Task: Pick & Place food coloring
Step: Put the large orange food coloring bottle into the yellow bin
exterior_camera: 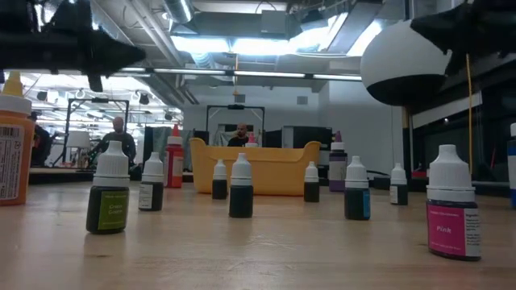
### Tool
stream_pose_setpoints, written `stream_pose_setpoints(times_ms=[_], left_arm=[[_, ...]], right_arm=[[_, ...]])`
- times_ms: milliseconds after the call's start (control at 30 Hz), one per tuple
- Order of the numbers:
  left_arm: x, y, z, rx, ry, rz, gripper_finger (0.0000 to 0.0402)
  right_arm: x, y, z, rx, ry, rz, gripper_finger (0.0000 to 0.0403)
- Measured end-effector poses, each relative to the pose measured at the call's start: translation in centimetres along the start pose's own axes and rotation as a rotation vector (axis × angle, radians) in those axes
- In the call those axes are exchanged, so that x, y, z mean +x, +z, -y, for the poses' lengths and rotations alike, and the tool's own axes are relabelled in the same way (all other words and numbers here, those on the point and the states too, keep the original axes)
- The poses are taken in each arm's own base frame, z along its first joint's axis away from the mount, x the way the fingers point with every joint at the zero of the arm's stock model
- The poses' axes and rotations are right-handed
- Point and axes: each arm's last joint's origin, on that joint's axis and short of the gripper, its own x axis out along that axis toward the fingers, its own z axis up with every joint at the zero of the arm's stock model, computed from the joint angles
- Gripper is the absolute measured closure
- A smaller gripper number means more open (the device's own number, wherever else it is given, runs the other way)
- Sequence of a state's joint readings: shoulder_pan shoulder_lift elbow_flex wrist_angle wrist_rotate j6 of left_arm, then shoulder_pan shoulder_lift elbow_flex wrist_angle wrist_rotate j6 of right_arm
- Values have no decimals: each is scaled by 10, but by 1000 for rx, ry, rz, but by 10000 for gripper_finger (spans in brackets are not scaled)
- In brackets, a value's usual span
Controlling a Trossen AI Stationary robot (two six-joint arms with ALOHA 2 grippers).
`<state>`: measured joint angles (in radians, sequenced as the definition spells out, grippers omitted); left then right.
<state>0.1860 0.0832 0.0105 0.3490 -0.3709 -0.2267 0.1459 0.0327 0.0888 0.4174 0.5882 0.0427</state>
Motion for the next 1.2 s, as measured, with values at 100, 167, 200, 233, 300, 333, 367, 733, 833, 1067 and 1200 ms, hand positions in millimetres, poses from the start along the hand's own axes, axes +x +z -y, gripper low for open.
stream_pose_setpoints(times_ms=[100,167,200,233,300,333,367,733,833,1067,1200], left_arm=[[-1,13,-2,-300,119,163,362],[-1,18,-3,-366,146,186,363],[0,23,-1,-368,118,177,364],[2,31,2,-360,72,158,364],[7,47,9,-329,-6,81,363],[11,54,12,-314,-19,18,363],[15,63,15,-308,-16,-37,363],[90,170,53,-186,-8,-443,364],[109,177,56,-135,75,-517,364],[142,158,47,124,222,-664,366],[160,136,37,258,368,-744,367]], right_arm=[[9,20,-6,-84,-27,-113,366],[19,37,-13,-142,-49,-180,354],[25,46,-17,-172,-60,-214,347],[31,53,-21,-202,-74,-250,341],[44,66,-29,-262,-106,-325,329],[50,73,-33,-280,-124,-345,323],[56,79,-37,-292,-139,-363,317],[85,97,-46,-250,-77,-551,287],[89,89,-44,-160,13,-641,287],[112,68,-34,-158,-2,-737,287],[126,61,-26,-161,-67,-731,287]])
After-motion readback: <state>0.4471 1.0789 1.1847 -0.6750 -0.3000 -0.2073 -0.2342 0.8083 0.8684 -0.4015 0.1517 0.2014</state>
